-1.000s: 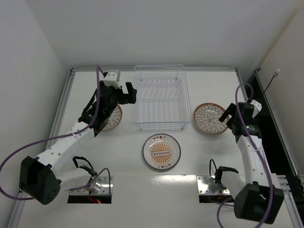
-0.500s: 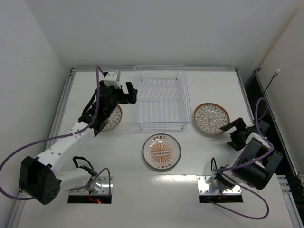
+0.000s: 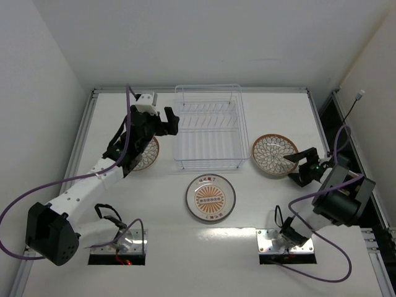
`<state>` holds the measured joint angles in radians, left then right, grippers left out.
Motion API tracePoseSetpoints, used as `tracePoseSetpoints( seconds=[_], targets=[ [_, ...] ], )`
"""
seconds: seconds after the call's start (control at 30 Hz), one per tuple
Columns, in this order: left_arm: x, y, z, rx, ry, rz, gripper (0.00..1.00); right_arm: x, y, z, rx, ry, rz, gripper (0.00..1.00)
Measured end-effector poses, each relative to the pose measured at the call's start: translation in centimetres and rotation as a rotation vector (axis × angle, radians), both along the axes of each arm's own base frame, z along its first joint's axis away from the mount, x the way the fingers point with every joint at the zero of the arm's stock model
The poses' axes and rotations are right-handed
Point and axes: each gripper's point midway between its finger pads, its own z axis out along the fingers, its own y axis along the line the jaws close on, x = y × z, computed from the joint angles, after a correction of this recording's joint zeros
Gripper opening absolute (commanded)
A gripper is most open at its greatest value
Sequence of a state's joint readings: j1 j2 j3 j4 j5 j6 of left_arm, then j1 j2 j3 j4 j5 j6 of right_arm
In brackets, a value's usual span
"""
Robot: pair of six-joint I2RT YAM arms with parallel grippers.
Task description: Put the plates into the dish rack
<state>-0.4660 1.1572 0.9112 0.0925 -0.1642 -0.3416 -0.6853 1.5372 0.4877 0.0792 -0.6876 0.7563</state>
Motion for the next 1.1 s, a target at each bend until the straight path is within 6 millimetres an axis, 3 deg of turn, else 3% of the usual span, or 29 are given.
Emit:
tracePoseSetpoints(
  seconds=[0.1,0.23,0.27,0.33,0.5,0.6,0.67,0.93,1.1],
  targets=[
    [0.0,0.0,0.0,0.0,0.0,0.001,0.99,0.7,0.5,-0.1,0.023,-0.008,0.01,0.77],
    [0.0,0.1,0.0,0.001,0.0,0.006,0.99,1.1,0.9,-0.8,0.066,0.007,0.005,0.35],
    [0.1,0.1,-0.1,0.002,0.001,0.009,0.99,1.0,1.1,-1.1,0.076,0.018,0.003,0.15],
    [0.2,0.2,-0.2,0.003,0.003,0.015,0.99,0.7,1.2,-1.7,0.091,0.044,-0.004,0.01],
    [0.3,0.6,-0.2,-0.008,0.008,0.043,0.99,0.7,0.8,-1.4,0.038,0.05,-0.015,0.0],
    [0.5,1.0,0.0,-0.042,0.009,0.085,0.99,0.5,0.2,0.6,-0.04,0.019,-0.033,0.0],
    [0.7,1.3,0.2,-0.069,0.008,0.112,0.99,0.4,-0.2,3.0,-0.118,-0.027,-0.042,0.0],
    [1.3,3.1,0.8,-0.174,-0.003,0.263,0.99,0.1,-0.7,15.7,-0.495,-0.277,-0.141,0.0],
    [1.9,2.9,0.2,-0.149,0.037,0.268,0.99,2.4,0.2,20.8,-0.608,-0.277,-0.128,0.0]
  ],
)
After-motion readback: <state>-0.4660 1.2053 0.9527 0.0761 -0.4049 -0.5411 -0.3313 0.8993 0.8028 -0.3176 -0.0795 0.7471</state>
